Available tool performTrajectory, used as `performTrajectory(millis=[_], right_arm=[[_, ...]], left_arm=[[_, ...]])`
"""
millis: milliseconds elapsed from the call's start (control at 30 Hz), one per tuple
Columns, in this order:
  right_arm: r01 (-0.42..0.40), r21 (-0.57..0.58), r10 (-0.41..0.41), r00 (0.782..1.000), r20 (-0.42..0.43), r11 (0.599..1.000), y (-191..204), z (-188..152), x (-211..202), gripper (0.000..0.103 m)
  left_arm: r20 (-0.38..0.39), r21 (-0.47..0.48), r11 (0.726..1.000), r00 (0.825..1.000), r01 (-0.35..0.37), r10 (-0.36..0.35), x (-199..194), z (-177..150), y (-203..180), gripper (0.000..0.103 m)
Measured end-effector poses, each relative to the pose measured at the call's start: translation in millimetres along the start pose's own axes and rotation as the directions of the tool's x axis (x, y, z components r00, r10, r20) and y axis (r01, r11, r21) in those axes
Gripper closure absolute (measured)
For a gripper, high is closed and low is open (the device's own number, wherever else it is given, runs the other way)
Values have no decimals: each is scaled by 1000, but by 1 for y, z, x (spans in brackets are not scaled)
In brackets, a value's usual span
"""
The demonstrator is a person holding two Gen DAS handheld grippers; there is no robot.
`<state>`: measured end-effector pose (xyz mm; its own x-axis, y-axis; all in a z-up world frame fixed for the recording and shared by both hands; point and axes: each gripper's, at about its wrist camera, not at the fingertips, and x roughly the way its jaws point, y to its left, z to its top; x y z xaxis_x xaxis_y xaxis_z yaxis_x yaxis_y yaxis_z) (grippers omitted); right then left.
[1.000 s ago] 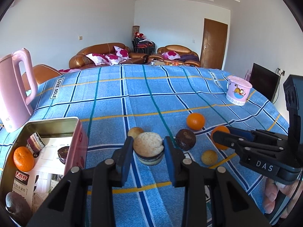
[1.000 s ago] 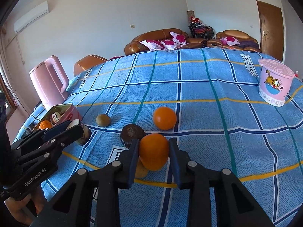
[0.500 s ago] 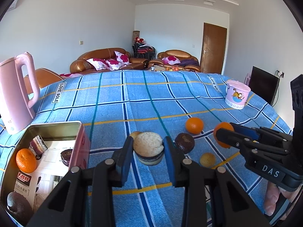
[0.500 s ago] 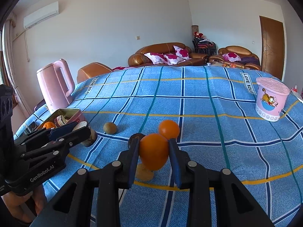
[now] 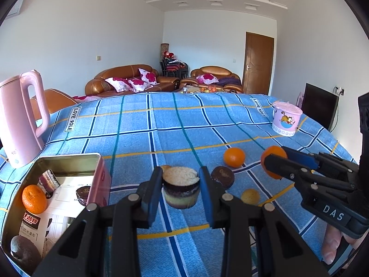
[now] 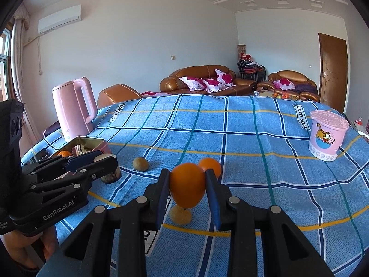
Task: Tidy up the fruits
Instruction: 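Lift the cut half with the left tool while the right tool lifts the orange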
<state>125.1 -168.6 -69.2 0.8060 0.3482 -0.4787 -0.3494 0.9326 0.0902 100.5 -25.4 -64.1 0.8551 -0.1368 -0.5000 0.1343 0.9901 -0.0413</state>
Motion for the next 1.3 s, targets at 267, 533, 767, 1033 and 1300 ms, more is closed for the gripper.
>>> performTrajectory(millis=[267, 533, 767, 1033, 1300], right_arm=[[3, -8, -3, 1000, 20, 1000, 1, -1, -4, 70], [4, -18, -4, 999, 41, 1000, 3, -2, -8, 70], [7, -33, -5, 998, 68, 999, 6, -2, -13, 70], [9, -44, -5, 996, 93, 999, 8, -3, -18, 70], [13, -53, -6, 993, 120, 998, 9, -3, -23, 70]], left_arm=[[12, 2, 1000, 1000, -1, 1, -2, 0, 0, 69], [28, 10, 1000, 1000, -4, 4, -5, 0, -2, 69], [47, 17, 1000, 999, -11, 10, -9, 0, -3, 69], [75, 23, 1000, 997, -16, 14, -14, 0, -4, 69], [113, 37, 999, 993, -31, 27, -22, -3, -8, 69]])
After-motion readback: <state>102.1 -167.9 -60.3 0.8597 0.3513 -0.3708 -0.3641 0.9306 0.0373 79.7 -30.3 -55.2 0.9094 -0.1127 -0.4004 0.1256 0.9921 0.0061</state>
